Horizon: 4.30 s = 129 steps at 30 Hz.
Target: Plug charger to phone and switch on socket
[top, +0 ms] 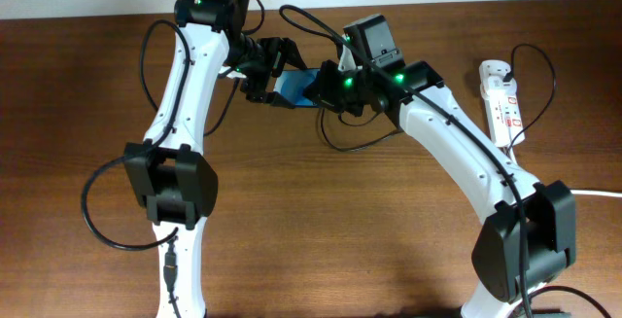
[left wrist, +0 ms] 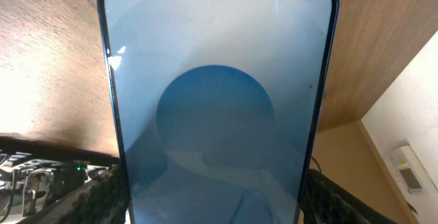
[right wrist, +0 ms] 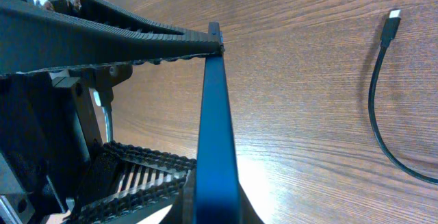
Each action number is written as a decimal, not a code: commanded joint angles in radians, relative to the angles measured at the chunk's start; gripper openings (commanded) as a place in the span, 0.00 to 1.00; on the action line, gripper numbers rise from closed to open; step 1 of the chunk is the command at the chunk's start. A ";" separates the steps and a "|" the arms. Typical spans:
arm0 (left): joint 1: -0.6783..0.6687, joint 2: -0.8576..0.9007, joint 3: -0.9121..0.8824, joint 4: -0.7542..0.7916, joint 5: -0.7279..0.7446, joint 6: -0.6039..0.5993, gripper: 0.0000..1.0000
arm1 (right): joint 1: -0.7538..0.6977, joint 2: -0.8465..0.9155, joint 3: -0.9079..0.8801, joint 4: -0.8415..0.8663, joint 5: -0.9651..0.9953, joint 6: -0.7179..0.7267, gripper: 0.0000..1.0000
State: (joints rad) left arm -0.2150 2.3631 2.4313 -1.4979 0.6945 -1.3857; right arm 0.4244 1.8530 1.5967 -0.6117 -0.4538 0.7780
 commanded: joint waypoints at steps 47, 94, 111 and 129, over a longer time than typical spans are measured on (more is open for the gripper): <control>0.008 -0.007 0.020 0.339 0.612 0.964 1.00 | -0.417 -0.159 -0.118 0.349 -0.356 0.223 0.04; -0.010 -0.007 0.020 0.861 0.277 0.165 0.16 | -0.130 -0.158 -0.272 0.826 0.048 0.993 0.04; -0.002 -0.007 0.020 0.797 0.285 0.325 0.00 | -0.171 -0.158 -0.272 0.766 0.039 0.821 0.61; 0.203 -0.006 0.017 0.224 0.385 1.155 0.00 | -0.387 -0.138 -0.271 0.256 -0.158 -0.003 0.79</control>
State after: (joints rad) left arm -0.0658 2.3646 2.4329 -1.2385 0.9741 -0.4198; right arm 0.0139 1.7153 1.3228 -0.3267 -0.5903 0.9295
